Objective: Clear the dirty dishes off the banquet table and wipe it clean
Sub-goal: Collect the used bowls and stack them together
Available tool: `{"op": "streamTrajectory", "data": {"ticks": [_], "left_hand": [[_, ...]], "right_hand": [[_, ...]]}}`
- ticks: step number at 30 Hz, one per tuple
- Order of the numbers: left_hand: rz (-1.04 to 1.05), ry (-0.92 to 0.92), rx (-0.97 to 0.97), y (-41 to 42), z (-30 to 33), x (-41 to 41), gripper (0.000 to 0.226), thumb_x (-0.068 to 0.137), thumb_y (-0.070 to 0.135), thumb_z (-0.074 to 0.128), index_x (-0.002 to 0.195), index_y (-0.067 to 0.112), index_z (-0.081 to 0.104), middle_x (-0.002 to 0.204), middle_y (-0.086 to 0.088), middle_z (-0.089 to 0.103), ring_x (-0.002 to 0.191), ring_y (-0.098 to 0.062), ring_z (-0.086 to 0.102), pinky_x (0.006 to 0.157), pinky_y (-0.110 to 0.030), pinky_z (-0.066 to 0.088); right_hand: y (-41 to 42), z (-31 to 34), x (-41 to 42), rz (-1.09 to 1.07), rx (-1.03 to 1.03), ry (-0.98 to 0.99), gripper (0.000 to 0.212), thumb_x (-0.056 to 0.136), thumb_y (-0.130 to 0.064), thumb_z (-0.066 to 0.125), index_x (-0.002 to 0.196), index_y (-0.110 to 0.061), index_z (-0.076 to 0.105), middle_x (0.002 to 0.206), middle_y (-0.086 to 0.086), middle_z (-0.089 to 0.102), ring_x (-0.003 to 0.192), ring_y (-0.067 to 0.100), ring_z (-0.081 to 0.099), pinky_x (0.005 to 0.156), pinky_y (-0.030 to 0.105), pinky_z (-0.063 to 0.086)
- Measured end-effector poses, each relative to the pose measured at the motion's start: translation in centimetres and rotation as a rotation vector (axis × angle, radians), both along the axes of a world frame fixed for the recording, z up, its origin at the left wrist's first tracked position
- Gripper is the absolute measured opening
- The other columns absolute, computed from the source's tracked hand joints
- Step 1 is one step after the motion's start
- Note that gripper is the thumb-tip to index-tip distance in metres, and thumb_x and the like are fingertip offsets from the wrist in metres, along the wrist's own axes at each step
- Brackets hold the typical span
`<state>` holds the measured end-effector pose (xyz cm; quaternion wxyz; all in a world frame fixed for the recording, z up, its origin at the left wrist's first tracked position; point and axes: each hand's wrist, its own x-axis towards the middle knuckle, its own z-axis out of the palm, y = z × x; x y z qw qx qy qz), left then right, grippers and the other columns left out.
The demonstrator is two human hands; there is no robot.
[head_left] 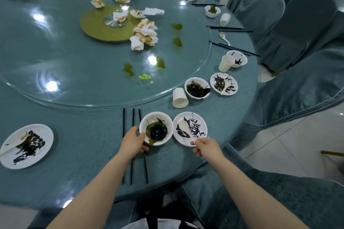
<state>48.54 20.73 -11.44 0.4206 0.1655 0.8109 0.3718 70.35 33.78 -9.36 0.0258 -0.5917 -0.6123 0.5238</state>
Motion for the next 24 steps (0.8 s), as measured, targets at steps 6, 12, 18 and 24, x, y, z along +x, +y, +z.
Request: {"op": "streamTrajectory", "data": {"ticks": [6, 12, 18, 24], "left_hand": [[0.142, 0.056, 0.069, 0.3, 0.9, 0.1, 0.026, 0.092, 0.011, 0.043, 0.114, 0.021, 0.05, 0.077, -0.002, 0.069, 0.048, -0.012, 0.066, 0.043, -0.024, 0.044], [0.282, 0.106, 0.159, 0.3, 3.4, -1.6, 0.025, 0.088, 0.01, 0.043, 0.107, 0.023, 0.052, 0.079, -0.005, 0.07, 0.046, -0.01, 0.063, 0.049, -0.026, 0.043], [0.377, 0.152, 0.179, -1.2, 5.4, -3.8, 0.026, 0.088, 0.009, 0.046, 0.108, 0.025, 0.051, 0.063, -0.004, 0.07, 0.046, -0.012, 0.063, 0.05, -0.026, 0.042], [0.483, 0.164, 0.17, -4.6, 6.6, -5.2, 0.025, 0.092, 0.009, 0.046, 0.11, 0.025, 0.05, 0.061, -0.006, 0.07, 0.045, -0.012, 0.06, 0.051, -0.027, 0.043]], "right_hand": [[1.7, 0.2, 0.1, -0.024, 0.073, 0.047, 0.015, 0.088, -0.024, 0.061, 0.077, -0.025, 0.071, 0.067, -0.004, 0.067, 0.052, 0.009, 0.055, 0.059, 0.02, 0.046], [3.7, 0.5, -1.9, 0.002, 0.111, 0.111, 0.025, 0.082, -0.022, 0.068, 0.059, -0.031, 0.068, 0.053, -0.014, 0.065, 0.049, 0.005, 0.056, 0.059, 0.023, 0.047], [5.0, 0.5, -6.4, 0.126, 0.094, 0.154, 0.02, 0.082, -0.024, 0.069, 0.065, -0.015, 0.072, 0.056, -0.006, 0.06, 0.05, 0.009, 0.051, 0.056, 0.023, 0.043], [5.4, -0.4, -12.8, 0.244, 0.04, 0.183, 0.021, 0.082, -0.027, 0.07, 0.063, -0.019, 0.071, 0.053, -0.007, 0.062, 0.051, 0.012, 0.054, 0.059, 0.025, 0.043]]}}
